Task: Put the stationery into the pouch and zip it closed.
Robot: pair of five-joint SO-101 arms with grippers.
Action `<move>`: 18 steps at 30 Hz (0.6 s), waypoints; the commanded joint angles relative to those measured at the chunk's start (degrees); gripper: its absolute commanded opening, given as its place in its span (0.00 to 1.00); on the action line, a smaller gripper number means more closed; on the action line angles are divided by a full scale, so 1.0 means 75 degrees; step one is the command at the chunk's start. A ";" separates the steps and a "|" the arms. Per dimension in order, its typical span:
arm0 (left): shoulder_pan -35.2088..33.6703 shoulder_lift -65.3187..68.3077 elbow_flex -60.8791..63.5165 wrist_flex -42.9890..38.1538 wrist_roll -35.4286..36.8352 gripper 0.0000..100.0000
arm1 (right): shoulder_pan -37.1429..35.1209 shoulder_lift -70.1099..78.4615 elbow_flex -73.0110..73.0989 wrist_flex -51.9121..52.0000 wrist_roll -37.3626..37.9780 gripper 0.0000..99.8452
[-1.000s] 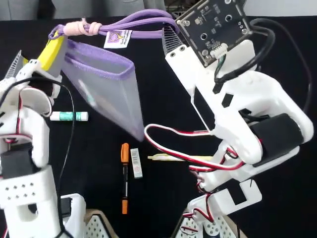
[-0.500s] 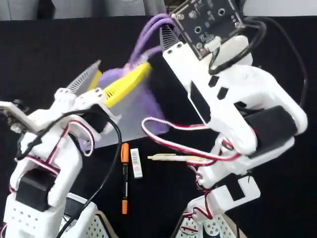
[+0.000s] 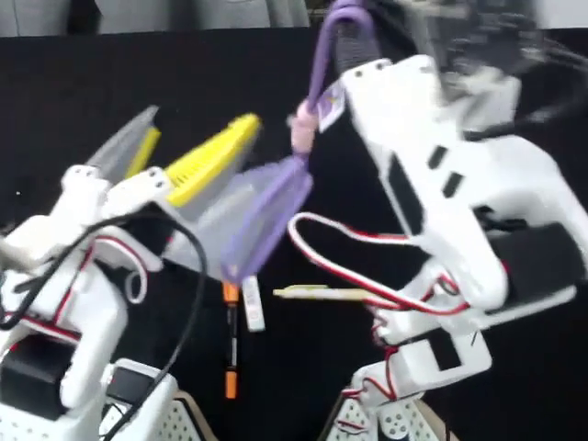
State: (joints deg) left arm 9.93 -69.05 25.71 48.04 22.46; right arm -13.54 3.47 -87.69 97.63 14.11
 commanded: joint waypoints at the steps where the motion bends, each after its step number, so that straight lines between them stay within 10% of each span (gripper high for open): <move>1: -0.1436 0.0117 -0.0275 0.0023 -0.0023 0.40 | 0.0504 -0.0123 -0.0545 -0.0328 -0.0633 0.01; 18: -0.3604 0.3364 0.1401 0.0023 -0.0234 0.40 | 0.0527 -0.0111 -0.0779 -0.0586 -0.0715 0.01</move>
State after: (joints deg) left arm -14.59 -47.69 36.44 48.13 22.46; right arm -10.29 3.47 -90.68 94.99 9.45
